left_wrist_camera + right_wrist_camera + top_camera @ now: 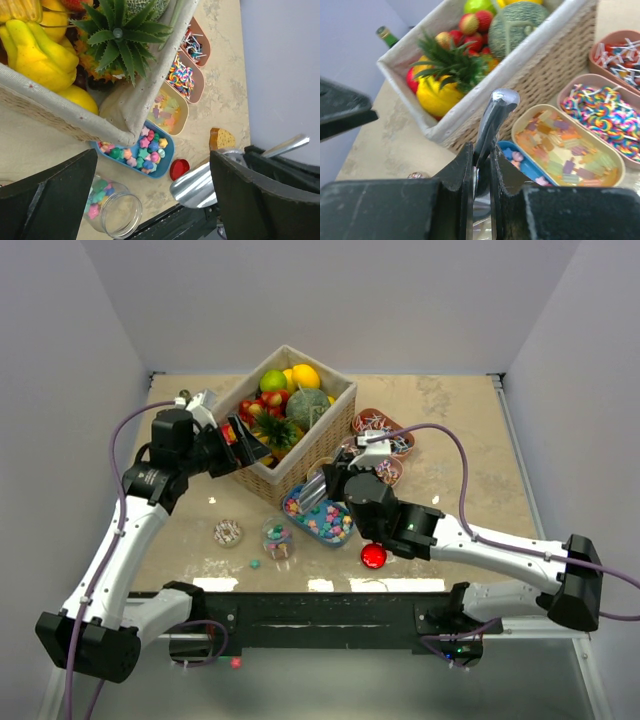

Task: Pack the candies
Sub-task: Place the fake candies in the packing bottle, then scoop the fake candies from the storage box.

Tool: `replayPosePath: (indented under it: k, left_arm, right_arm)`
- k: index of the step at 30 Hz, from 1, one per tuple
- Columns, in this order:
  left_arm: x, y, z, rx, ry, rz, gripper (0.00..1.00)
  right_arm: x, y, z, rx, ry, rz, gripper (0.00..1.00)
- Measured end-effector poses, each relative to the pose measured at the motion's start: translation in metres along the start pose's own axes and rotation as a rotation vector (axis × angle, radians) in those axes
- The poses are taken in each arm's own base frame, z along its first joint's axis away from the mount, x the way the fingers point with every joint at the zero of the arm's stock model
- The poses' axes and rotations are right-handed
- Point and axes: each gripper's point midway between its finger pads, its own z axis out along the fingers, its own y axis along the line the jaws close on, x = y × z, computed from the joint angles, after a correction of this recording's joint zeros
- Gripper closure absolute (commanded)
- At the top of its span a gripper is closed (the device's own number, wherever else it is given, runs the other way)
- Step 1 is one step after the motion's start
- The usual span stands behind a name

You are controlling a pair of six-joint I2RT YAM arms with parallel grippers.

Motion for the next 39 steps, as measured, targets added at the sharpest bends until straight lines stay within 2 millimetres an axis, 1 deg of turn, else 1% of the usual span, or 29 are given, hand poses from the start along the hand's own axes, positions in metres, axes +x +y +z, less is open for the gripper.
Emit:
replayPosePath:
  k: [2,4,8,11,13,15,17,21,23,27,29,35,39]
  left_arm:
    - [0.003,-0.001,0.001,0.016,0.013,0.021,0.02]
    - [0.004,-0.003,0.003,0.037,0.027,0.039,0.02]
    - [0.013,-0.014,0.012,0.087,0.065,0.094,0.03]
    - [0.034,-0.028,0.027,0.123,0.143,0.152,0.04]
    - [0.049,-0.039,0.038,0.143,0.198,0.181,0.04]
    - [0.056,-0.045,0.048,0.157,0.228,0.206,0.05]
    - [0.056,-0.05,0.058,0.164,0.243,0.223,0.05]
    - [0.046,-0.059,0.072,0.168,0.236,0.253,0.05]
    - [0.04,-0.062,0.075,0.172,0.226,0.27,0.05]
    - [0.03,-0.067,0.078,0.168,0.206,0.303,0.05]
    - [0.026,-0.068,0.079,0.164,0.202,0.316,0.05]
    - [0.024,-0.064,0.086,0.138,0.218,0.332,0.05]
    - [0.022,-0.063,0.085,0.12,0.222,0.337,0.05]
  right_arm:
    - [-0.005,-0.012,0.002,0.04,-0.008,0.012,1.0]
    - [-0.012,-0.03,0.005,0.094,-0.018,0.027,1.0]
    - [-0.037,-0.078,0.009,0.24,-0.072,0.065,1.0]
    - [-0.057,-0.113,0.006,0.353,-0.128,0.089,1.0]
    - [-0.064,-0.133,0.005,0.425,-0.154,0.092,1.0]
    - [-0.065,-0.152,0.005,0.493,-0.164,0.085,1.0]
    - [-0.064,-0.169,0.007,0.559,-0.165,0.068,1.0]
    - [-0.053,-0.203,0.02,0.693,-0.154,0.012,1.0]
    - [-0.046,-0.216,0.027,0.742,-0.138,-0.024,1.0]
    - [-0.036,-0.233,0.046,0.798,-0.113,-0.126,1.0]
    - [-0.033,-0.236,0.058,0.807,-0.106,-0.186,1.0]
    - [-0.03,-0.235,0.088,0.79,-0.098,-0.372,1.0]
    - [-0.028,-0.234,0.105,0.771,-0.085,-0.509,1.0]
